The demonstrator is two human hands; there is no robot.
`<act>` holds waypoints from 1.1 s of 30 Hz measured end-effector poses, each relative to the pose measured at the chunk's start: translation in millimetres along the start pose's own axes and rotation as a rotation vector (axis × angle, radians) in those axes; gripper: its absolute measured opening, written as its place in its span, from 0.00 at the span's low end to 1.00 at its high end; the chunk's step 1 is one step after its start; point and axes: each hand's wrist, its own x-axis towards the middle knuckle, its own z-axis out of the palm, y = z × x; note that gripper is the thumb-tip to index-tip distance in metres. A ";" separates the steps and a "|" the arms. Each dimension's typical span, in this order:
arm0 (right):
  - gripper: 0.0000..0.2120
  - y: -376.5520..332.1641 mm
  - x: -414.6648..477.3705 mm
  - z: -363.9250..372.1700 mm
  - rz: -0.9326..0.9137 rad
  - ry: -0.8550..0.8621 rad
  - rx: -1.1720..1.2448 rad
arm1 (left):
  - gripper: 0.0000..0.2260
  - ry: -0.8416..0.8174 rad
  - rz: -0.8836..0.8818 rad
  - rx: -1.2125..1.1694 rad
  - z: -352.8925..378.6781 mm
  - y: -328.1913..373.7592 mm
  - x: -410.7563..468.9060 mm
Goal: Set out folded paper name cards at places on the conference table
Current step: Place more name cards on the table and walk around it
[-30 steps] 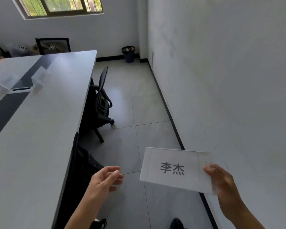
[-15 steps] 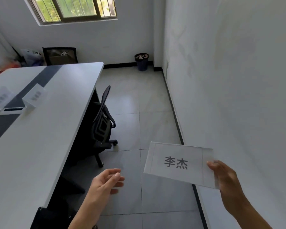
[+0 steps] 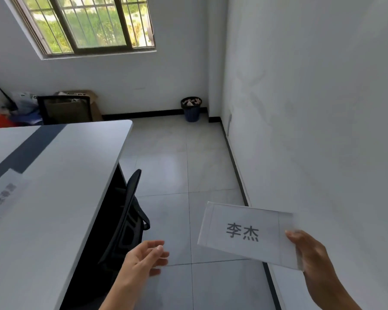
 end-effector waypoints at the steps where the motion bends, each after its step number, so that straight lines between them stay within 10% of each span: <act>1: 0.11 -10.6 16.4 9.9 -0.008 -0.002 0.019 | 0.06 -0.009 0.018 0.004 -0.5 18.0 22.3; 6: 0.37 -50.9 102.6 45.5 -0.009 0.002 0.003 | 0.07 -0.071 0.059 0.022 5.9 84.8 121.1; 18: 0.13 -104.0 397.4 110.6 -0.009 -0.103 -0.075 | 0.07 0.029 -0.031 -0.012 47.6 179.1 369.7; 23: 0.40 -147.2 516.7 161.8 -0.046 -0.199 -0.146 | 0.06 0.146 -0.034 -0.056 45.9 228.3 448.9; 33: 0.37 -184.6 700.1 298.7 -0.008 -0.288 -0.166 | 0.07 0.271 -0.116 -0.145 0.6 268.0 636.9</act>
